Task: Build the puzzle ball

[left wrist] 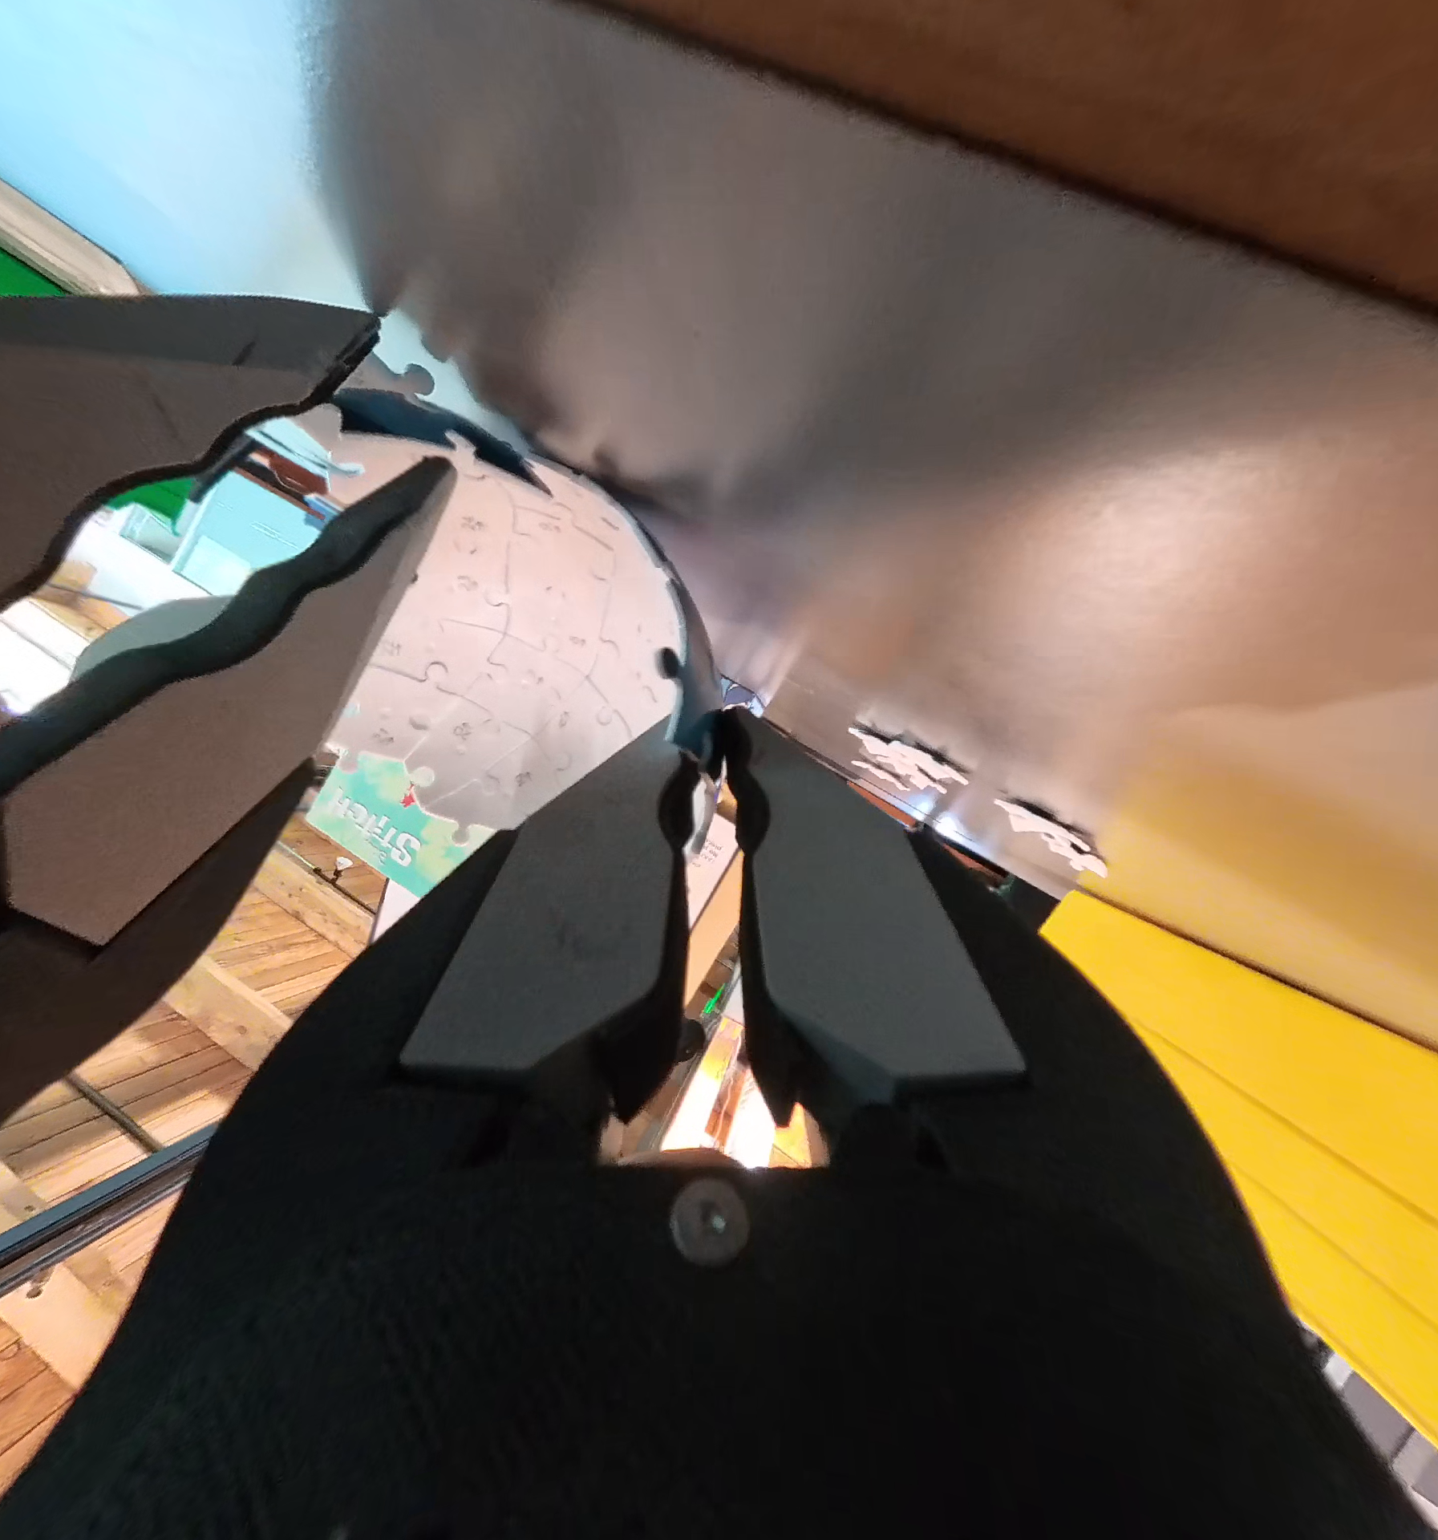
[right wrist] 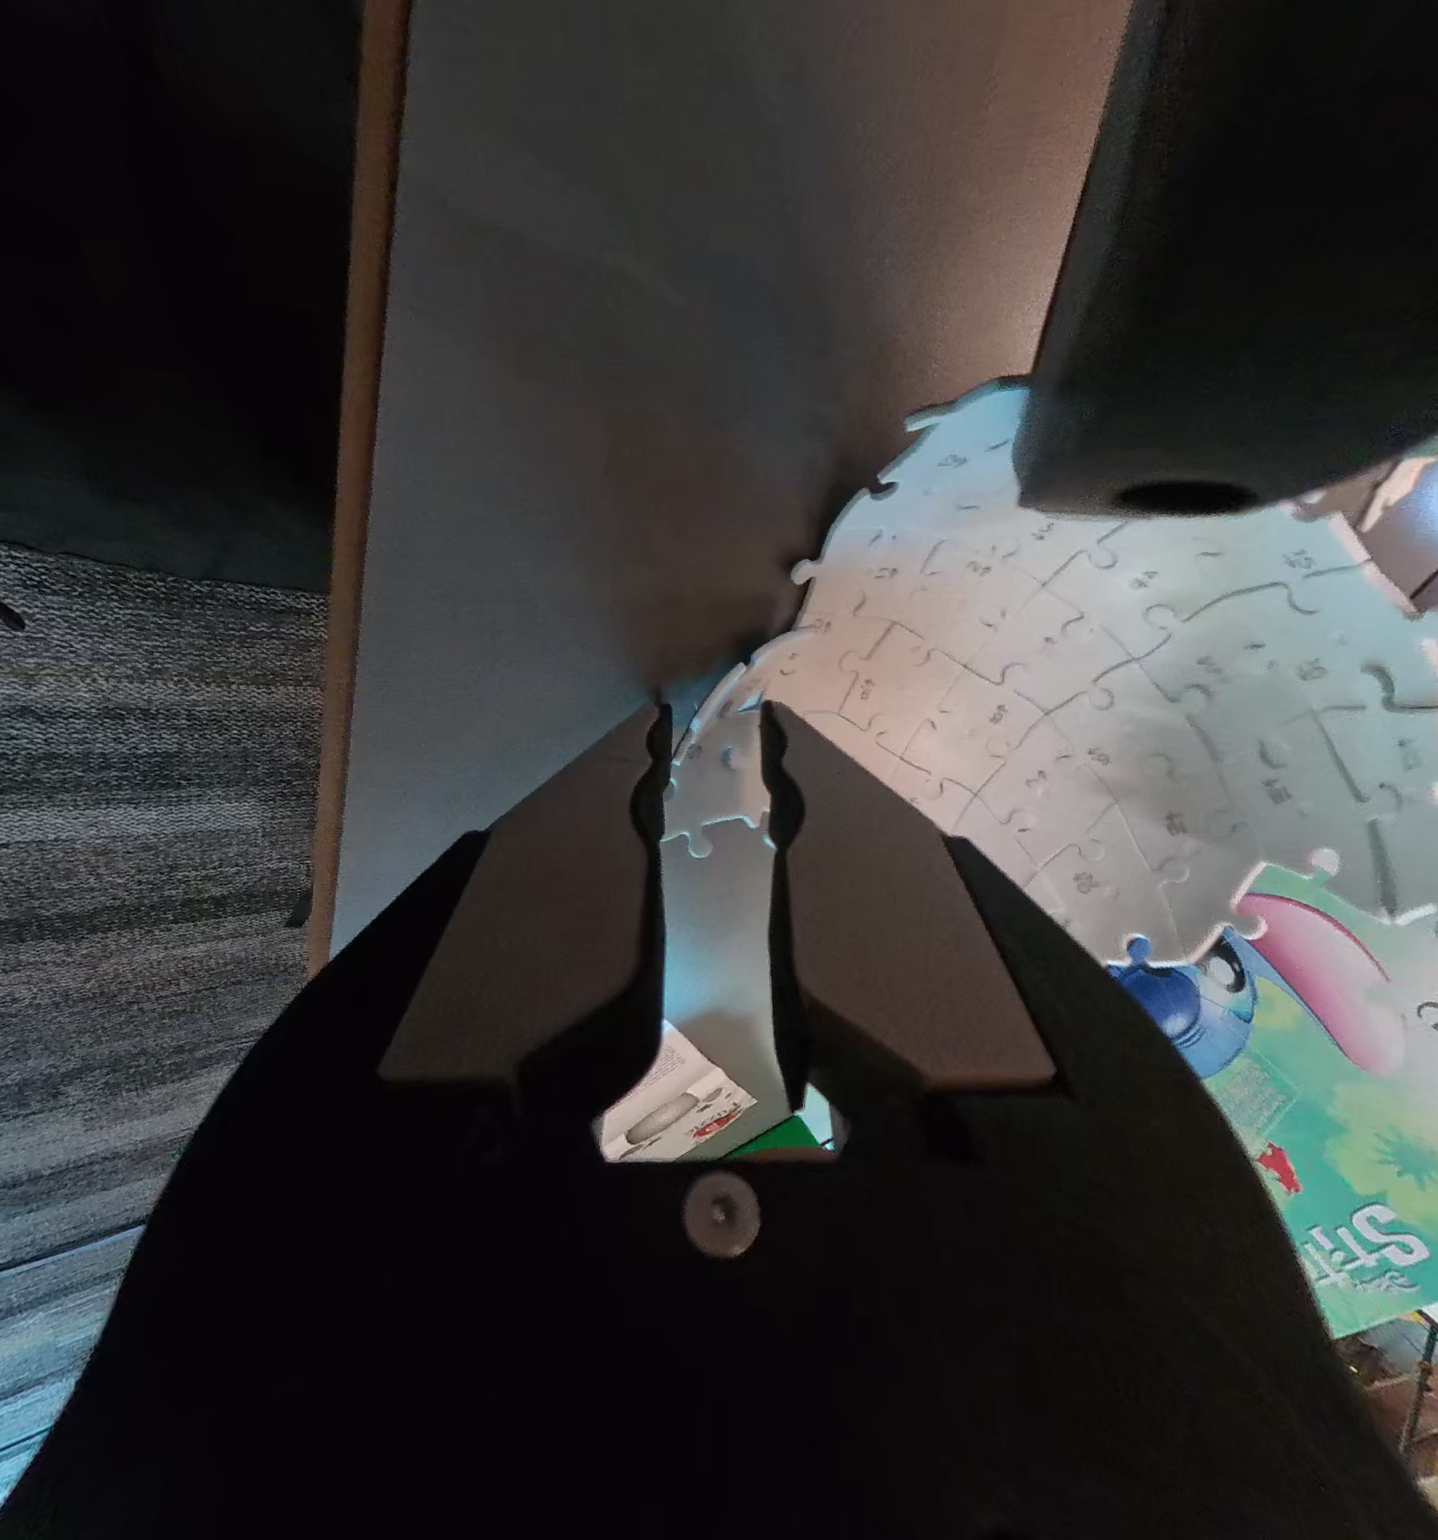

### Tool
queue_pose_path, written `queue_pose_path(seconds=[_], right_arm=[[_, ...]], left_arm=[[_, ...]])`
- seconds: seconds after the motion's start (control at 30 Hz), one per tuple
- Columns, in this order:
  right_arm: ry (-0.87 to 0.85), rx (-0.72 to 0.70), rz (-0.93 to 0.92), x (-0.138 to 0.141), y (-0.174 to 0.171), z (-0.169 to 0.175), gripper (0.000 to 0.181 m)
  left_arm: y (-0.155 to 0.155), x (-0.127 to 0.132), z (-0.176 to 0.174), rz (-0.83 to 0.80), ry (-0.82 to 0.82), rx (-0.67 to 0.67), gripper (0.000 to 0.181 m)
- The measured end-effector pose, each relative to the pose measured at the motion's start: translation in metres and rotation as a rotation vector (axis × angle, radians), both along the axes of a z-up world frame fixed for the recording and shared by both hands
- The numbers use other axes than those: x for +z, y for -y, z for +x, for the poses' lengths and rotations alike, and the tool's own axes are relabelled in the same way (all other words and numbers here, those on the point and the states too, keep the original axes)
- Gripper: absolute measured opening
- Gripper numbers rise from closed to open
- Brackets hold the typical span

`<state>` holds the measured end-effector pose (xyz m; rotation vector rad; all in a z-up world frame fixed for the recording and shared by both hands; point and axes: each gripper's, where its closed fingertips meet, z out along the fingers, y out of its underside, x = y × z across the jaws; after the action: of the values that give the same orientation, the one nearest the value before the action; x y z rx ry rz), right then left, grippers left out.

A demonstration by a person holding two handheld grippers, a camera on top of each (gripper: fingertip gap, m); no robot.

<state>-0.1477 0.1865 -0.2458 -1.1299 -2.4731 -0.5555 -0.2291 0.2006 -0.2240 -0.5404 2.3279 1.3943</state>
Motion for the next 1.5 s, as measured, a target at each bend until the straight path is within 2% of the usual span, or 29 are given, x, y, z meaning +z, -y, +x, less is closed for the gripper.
queue_pose_path(seconds=[0.17,0.37,0.5,0.6,0.7,0.9,0.97,1.17,1.3,1.47,1.5], right_arm=[[-0.006,0.001,-0.024,0.001,0.003,0.004,0.022],[-0.08,-0.067,-0.167,0.002,0.01,0.01,0.032],[-0.14,-0.102,-0.222,0.002,0.015,0.012,0.029],[-0.201,-0.128,-0.229,0.003,0.014,0.007,0.019],[-0.228,-0.113,-0.218,0.003,0.018,0.006,0.023],[-0.136,0.005,-0.099,0.001,0.011,0.011,0.022],[-0.092,0.047,-0.106,-0.001,0.014,0.012,0.015],[-0.022,0.066,-0.163,-0.002,0.012,0.006,0.017],[0.001,0.1,-0.216,-0.005,0.018,0.003,0.005],[-0.008,0.109,-0.206,-0.003,0.015,-0.003,0.014],[-0.007,0.108,-0.213,-0.004,0.016,-0.003,0.01]], left_arm=[[0.0,-0.002,0.002,-0.009,0.006,-0.007,0.001],[-0.001,-0.002,0.002,-0.01,0.009,0.004,0.001],[-0.003,-0.004,-0.001,-0.016,0.0,0.014,0.001],[-0.002,-0.005,-0.002,-0.016,0.001,0.014,0.001],[-0.002,-0.004,-0.001,-0.016,0.004,0.016,0.001],[-0.006,-0.005,0.0,-0.012,-0.015,0.007,0.001],[-0.005,-0.004,0.0,-0.008,-0.015,0.007,0.001],[-0.002,-0.007,-0.001,-0.019,-0.015,0.009,0.001],[-0.005,-0.006,-0.004,-0.027,-0.004,0.009,0.001],[-0.009,-0.006,-0.004,-0.033,0.009,0.01,0.001],[-0.011,-0.006,-0.005,-0.032,0.01,0.012,0.001]])
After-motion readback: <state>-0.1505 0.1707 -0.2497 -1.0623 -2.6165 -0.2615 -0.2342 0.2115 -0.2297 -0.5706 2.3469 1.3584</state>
